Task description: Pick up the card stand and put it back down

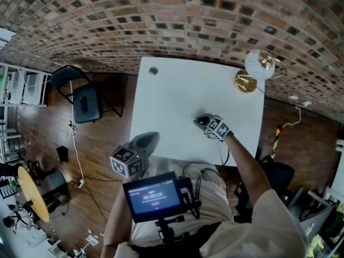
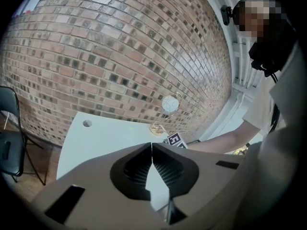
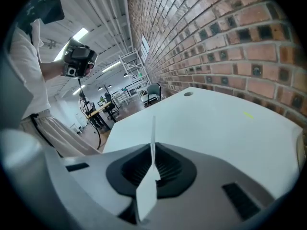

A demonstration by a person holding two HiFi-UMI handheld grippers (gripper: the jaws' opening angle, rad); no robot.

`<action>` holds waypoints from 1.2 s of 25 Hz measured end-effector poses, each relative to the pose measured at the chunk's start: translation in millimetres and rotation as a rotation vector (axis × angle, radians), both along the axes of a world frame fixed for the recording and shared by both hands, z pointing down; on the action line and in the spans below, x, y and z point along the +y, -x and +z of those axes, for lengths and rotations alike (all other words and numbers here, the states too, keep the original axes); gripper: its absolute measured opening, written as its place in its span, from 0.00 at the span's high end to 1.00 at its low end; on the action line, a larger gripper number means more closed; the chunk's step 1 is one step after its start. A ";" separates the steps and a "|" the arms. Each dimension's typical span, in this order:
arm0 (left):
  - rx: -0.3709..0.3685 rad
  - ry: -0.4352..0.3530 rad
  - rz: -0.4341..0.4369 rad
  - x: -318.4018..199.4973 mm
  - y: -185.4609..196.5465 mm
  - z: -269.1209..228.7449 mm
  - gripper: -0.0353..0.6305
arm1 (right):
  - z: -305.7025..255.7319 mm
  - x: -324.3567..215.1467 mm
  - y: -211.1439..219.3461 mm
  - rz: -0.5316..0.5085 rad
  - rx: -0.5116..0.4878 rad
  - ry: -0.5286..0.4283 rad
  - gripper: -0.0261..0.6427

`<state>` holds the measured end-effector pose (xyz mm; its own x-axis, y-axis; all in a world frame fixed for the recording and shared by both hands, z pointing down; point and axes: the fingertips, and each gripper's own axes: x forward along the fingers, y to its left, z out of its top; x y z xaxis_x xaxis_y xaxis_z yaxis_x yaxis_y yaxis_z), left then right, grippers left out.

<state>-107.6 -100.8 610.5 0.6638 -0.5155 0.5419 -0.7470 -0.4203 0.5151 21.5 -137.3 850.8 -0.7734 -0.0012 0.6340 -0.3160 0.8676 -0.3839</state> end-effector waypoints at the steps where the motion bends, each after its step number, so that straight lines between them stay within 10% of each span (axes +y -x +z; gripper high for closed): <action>1: -0.003 -0.005 -0.005 -0.2 0.8 0.3 0.94 | 1.2 0.2 1.2 -0.006 -0.001 0.002 0.92; 16: -0.019 0.002 -0.038 8.7 9.1 1.7 0.94 | 22.1 3.4 5.3 -0.037 -0.004 0.028 0.91; 22: -0.018 0.004 -0.043 10.9 7.2 -0.3 0.94 | 21.5 8.5 4.7 -0.028 -0.001 0.039 0.74; 30: -0.013 0.009 -0.020 14.7 1.6 1.4 0.94 | -20.5 -14.5 -13.5 0.198 -0.123 0.022 0.64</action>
